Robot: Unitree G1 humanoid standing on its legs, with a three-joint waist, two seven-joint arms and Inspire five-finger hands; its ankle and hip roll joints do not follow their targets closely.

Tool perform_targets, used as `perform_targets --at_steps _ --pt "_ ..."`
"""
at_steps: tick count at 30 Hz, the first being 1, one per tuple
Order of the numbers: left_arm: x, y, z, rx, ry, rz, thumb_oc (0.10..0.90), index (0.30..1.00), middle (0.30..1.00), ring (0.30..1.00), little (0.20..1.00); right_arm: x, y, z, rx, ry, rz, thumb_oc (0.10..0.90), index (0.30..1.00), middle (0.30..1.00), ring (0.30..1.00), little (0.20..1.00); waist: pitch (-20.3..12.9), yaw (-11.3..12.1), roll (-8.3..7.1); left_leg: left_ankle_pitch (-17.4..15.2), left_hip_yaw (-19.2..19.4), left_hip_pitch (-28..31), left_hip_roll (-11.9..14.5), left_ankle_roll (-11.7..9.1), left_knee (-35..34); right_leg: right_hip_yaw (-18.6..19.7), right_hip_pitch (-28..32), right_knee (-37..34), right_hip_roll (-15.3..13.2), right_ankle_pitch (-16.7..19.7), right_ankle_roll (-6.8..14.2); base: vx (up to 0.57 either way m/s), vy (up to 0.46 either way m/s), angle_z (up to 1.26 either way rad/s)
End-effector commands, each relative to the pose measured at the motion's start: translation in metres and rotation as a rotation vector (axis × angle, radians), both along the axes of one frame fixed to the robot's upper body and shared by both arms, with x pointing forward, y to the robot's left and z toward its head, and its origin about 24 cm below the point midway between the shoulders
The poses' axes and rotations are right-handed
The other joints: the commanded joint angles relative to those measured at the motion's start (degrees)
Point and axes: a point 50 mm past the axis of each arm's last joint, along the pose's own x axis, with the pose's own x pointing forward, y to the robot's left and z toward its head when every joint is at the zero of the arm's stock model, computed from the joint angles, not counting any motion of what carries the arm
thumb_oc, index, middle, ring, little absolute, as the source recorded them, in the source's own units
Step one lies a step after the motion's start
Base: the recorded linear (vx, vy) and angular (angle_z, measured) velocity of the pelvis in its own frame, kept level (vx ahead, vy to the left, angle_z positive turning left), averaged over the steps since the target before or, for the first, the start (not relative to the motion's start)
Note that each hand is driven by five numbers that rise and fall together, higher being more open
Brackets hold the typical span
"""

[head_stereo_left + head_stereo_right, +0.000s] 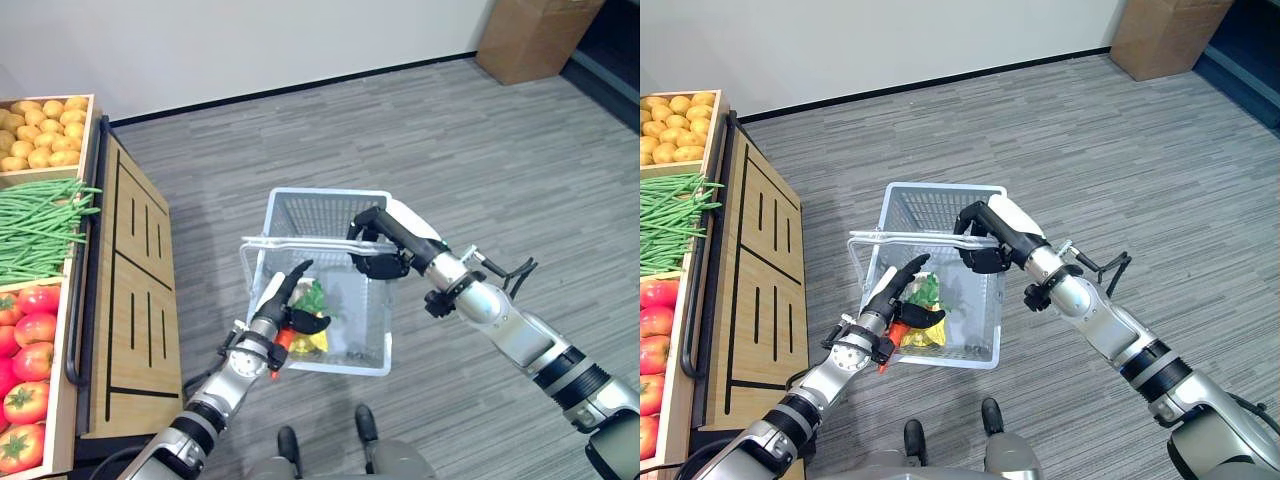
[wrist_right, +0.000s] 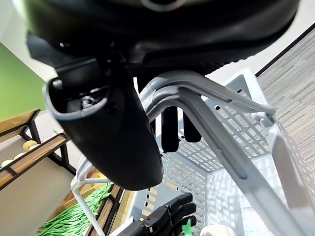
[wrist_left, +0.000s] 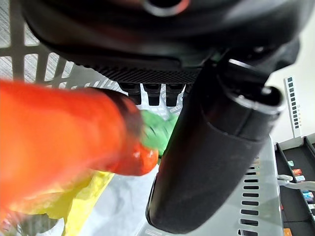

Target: Get the vegetables into the basket

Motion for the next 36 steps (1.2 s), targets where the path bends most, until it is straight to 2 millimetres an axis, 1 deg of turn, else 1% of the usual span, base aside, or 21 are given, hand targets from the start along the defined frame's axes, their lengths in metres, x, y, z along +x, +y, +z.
perform_targets --at_steps 1,6,9,10,11,14,15,17,18,19,20,21,22,23,27,29,31,33,34,35,36 --pt "0.015 0.005 0.015 0.066 -0.112 -0.017 0.9 1.0 1.0 1.0 1.0 -0.011 0.025 0.056 0.237 -0.24 0.161 0.4 0.3 0.3 0.3 0.3 -9.6 0.9 -3.92 -3.2 1.3 2.0 2.5 -3.7 0.1 -3.4 0.8 -0.1 -6.4 -1.2 6.2 0.0 0.0 0.0" --pt "0.016 0.001 0.029 0.053 -0.172 -0.066 0.9 1.0 1.0 1.0 1.0 -0.005 0.014 0.048 0.192 -0.236 0.088 0.4 0.3 0.3 0.3 0.3 -9.7 1.1 -3.97 -3.2 1.0 1.8 2.6 -3.7 0.1 -3.7 0.9 -0.1 -6.6 -1.2 6.3 0.0 0.0 0.0" --pt "0.011 -0.008 0.05 0.021 -0.247 -0.164 0.9 1.0 1.0 1.0 1.0 0.003 0.001 0.039 0.167 -0.228 -0.011 0.4 0.3 0.3 0.3 0.3 -9.7 1.3 -3.76 -3.3 0.7 1.8 2.5 -3.6 0.1 -4.0 1.0 -0.1 -6.7 -1.3 6.3 0.0 0.0 0.0" --pt "0.002 -0.016 0.071 -0.073 -0.294 -0.264 0.9 1.0 1.0 1.0 1.0 0.015 -0.02 0.025 0.164 -0.209 -0.168 0.4 0.3 0.3 0.3 0.3 -9.7 1.9 -3.4 -3.3 0.2 1.9 2.4 -3.4 0.1 -4.3 1.4 -0.1 -6.8 -1.4 6.2 0.0 0.0 0.0" --pt "-0.004 -0.02 0.076 -0.125 -0.292 -0.311 0.9 1.0 1.0 1.0 1.0 0.019 -0.029 0.018 0.158 -0.198 -0.233 0.4 0.3 0.3 0.3 0.3 -9.7 2.2 -3.27 -3.3 -0.1 1.8 2.3 -3.3 0.1 -4.5 1.5 -0.1 -6.8 -1.4 6.1 -0.01 0.006 0.04" --pt "-0.012 -0.022 0.085 -0.196 -0.29 -0.368 0.9 1.0 1.0 1.0 1.0 0.024 -0.037 0.011 0.145 -0.188 -0.305 0.4 0.3 0.3 0.3 0.3 -9.7 2.5 -3.2 -3.2 -0.5 1.7 2.2 -3.3 0.1 -4.7 1.6 -0.1 -6.9 -1.5 6.1 -0.02 0.008 0.11" --pt "-0.021 -0.027 0.094 -0.287 -0.273 -0.435 0.9 1.0 1.0 1.0 1.0 0.029 -0.049 -0.001 0.137 -0.156 -0.387 0.4 0.3 0.3 0.3 0.3 -9.7 3.0 -2.88 -3.2 -0.9 1.5 2.1 -3.3 0.1 -4.9 1.7 -0.1 -7.0 -1.4 6.1 -0.02 0.014 0.06" --pt "-0.025 -0.027 0.099 -0.316 -0.266 -0.467 0.9 1.0 1.0 1.0 1.0 0.031 -0.052 -0.006 0.136 -0.139 -0.417 0.4 0.3 0.3 0.3 0.3 -9.6 3.2 -2.85 -3.1 -1.0 1.5 2.0 -3.2 0.1 -5.0 1.8 -0.1 -7.0 -1.5 6.1 -0.03 0.012 0.03" --pt "-0.034 -0.028 0.103 -0.42 -0.215 -0.518 0.9 1.0 1.0 1.0 1.0 0.034 -0.064 -0.021 0.111 -0.088 -0.492 0.4 0.3 0.3 0.3 0.3 -9.5 3.6 -2.71 -3.0 -1.4 1.4 1.9 -3.2 0.1 -5.2 1.8 -0.1 -7.0 -1.4 6.0 -0.03 0.007 0.02" --pt "-0.034 -0.027 0.103 -0.42 -0.214 -0.518 0.9 1.0 1.0 1.0 1.0 0.034 -0.064 -0.021 0.112 -0.088 -0.491 0.4 0.3 0.3 0.3 0.3 -9.6 3.6 -2.76 -3.1 -1.4 1.3 1.9 -3.2 0.1 -5.2 1.8 -0.1 -7.0 -1.4 6.0 -0.05 0.008 0.01" --pt "-0.04 -0.021 0.1 -0.505 -0.158 -0.504 0.9 1.0 1.0 1.0 1.0 0.034 -0.069 -0.032 0.081 -0.054 -0.525 0.4 0.3 0.3 0.3 0.3 -9.5 3.9 -2.69 -2.9 -1.6 1.2 1.8 -3.2 0.1 -5.4 1.7 -0.1 -7.1 -1.3 6.0 -0.02 0.004 0.03" --pt "-0.04 -0.021 0.1 -0.505 -0.157 -0.504 0.9 1.0 1.0 1.0 1.0 0.034 -0.069 -0.032 0.081 -0.053 -0.524 0.4 0.3 0.3 0.3 0.3 -9.5 3.9 -2.72 -2.9 -1.6 1.2 1.8 -3.2 0.1 -5.4 1.7 -0.1 -7.1 -1.3 6.0 -0.04 0.013 0.05" --pt "-0.043 -0.014 0.101 -0.551 -0.142 -0.491 0.9 1.0 1.0 1.0 1.0 0.032 -0.077 -0.044 0.051 -0.013 -0.56 0.4 0.3 0.3 0.3 0.3 -9.4 4.2 -2.62 -2.8 -1.9 1.1 1.7 -3.2 0.1 -5.5 1.7 -0.1 -7.2 -1.3 5.9 -0.01 0.009 0.06" --pt "-0.043 -0.014 0.101 -0.551 -0.142 -0.49 0.9 1.0 1.0 1.0 1.0 0.032 -0.077 -0.044 0.051 -0.013 -0.559 0.4 0.3 0.3 0.3 0.3 -9.4 4.2 -2.64 -2.8 -1.9 1.1 1.7 -3.2 0.1 -5.5 1.7 -0.1 -7.2 -1.3 5.9 0.0 0.0 0.0" --pt "-0.047 0.007 0.096 -0.536 -0.148 -0.388 0.9 1.0 1.0 1.0 1.0 0.018 -0.098 -0.065 0.012 0.053 -0.636 0.4 0.3 0.3 0.3 0.3 -9.1 4.7 -2.7 -2.6 -2.4 0.8 1.5 -3.1 0.1 -5.8 1.8 -0.1 -7.3 -1.2 5.7 -0.01 0.001 0.01" --pt "-0.051 0.026 0.083 -0.466 -0.127 -0.298 0.9 1.0 1.0 1.0 1.0 0.003 -0.116 -0.082 -0.001 0.105 -0.704 0.4 0.3 0.3 0.3 0.3 -8.9 4.9 -2.56 -2.4 -2.9 0.7 1.5 -3.1 0.1 -6.2 2.0 -0.1 -7.4 -1.2 5.7 -0.02 -0.001 0.04" --pt "-0.053 0.032 0.079 -0.434 -0.121 -0.276 0.9 1.0 1.0 1.0 1.0 -0.003 -0.121 -0.088 0.015 0.123 -0.732 0.4 0.3 0.3 0.3 0.3 -8.9 4.9 -2.54 -2.4 -3.0 0.8 1.4 -3.1 0.1 -6.3 2.1 -0.1 -7.4 -1.3 5.7 -0.01 0.007 0.06" --pt "-0.061 0.062 0.039 -0.281 -0.02 -0.111 0.9 1.0 1.0 1.0 1.0 -0.029 -0.144 -0.116 0.043 0.209 -0.869 0.4 0.3 0.3 0.3 0.3 -8.9 5.0 -2.36 -2.3 -3.2 0.8 1.2 -3.0 0.1 -6.7 2.1 -0.1 -7.6 -1.2 5.7 -0.01 0.013 0.06" --pt "-0.061 0.062 0.039 -0.281 -0.021 -0.111 0.9 1.0 1.0 1.0 1.0 -0.029 -0.144 -0.116 0.043 0.209 -0.869 0.4 0.3 0.3 0.3 0.3 -8.9 5.0 -2.35 -2.3 -3.2 0.8 1.2 -3.0 0.1 -6.7 2.2 -0.1 -7.6 -1.2 5.7 -0.02 0.011 0.04" --pt "-0.071 0.079 0.011 -0.219 0.072 0.002 0.9 1.0 1.0 1.0 1.0 -0.047 -0.154 -0.133 0.057 0.271 -0.946 0.4 0.3 0.3 0.3 0.3 -8.9 4.9 -2.22 -2.2 -3.2 0.6 1.1 -2.9 0.1 -6.8 2.1 -0.1 -7.7 -1.1 5.8 0.0 0.0 0.0" --pt "-0.071 0.078 0.01 -0.218 0.071 0.002 0.9 1.0 1.0 1.0 1.0 -0.047 -0.154 -0.133 0.056 0.271 -0.947 0.4 0.3 0.3 0.3 0.3 -8.9 4.9 -2.19 -2.3 -3.3 0.6 1.1 -2.9 0.1 -6.8 2.1 -0.1 -7.7 -1.2 5.8 0.0 0.0 0.0"
